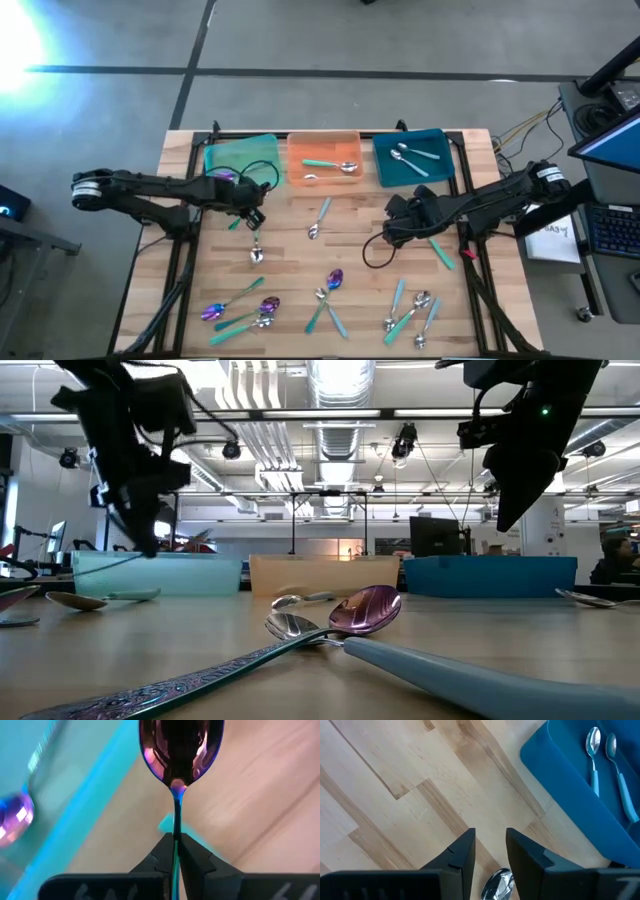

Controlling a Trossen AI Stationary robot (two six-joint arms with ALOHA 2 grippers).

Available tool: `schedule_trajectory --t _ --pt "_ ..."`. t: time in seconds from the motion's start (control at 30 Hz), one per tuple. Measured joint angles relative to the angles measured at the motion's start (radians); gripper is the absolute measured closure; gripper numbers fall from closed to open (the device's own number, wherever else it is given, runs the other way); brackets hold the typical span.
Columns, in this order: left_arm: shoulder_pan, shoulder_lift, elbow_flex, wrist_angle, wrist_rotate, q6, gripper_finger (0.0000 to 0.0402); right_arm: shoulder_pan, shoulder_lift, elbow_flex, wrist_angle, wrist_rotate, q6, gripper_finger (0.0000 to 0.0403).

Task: Sort silverware by color (type)
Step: Put the blue spoon into the green bin, then put the light blue spoon into the blue bin

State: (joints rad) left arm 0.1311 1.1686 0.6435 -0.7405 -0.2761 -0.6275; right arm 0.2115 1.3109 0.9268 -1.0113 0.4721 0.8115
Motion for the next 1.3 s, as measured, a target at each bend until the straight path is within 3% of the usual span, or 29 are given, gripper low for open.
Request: schedule_trajectory --t 0.13,0.33,0.47,0.83,1.17,1.3 --pt "0.001 -0.041 0.068 0.0 -0.087 0.065 0.0401 0.0 0.0 0.0 0.003 0.0 0.0 0.0309" --pt "0.028 -0.056 0.168 -0.044 -0.39 0.201 0.0401 0.0 0.0 0.0 0.007 0.0 0.0 0.0308" --pt "0.095 -0.056 0.222 -0.072 -0.496 0.258 0.0401 0.0 0.0 0.0 0.007 0.0 0.0 0.031" --pt "0.309 -0.03 0.18 -0.06 -0.501 0.322 0.039 0.0 0.0 0.0 0.006 0.0 -0.003 0.0311" --pt "0.332 0.035 0.172 -0.06 -0.462 0.375 0.0347 0.0 0.0 0.0 0.005 0.0 -0.004 0.0314" --pt "0.331 0.035 0.172 -0.056 -0.365 0.356 0.0322 0.0 0.0 0.0 0.006 0.0 -0.004 0.0318"
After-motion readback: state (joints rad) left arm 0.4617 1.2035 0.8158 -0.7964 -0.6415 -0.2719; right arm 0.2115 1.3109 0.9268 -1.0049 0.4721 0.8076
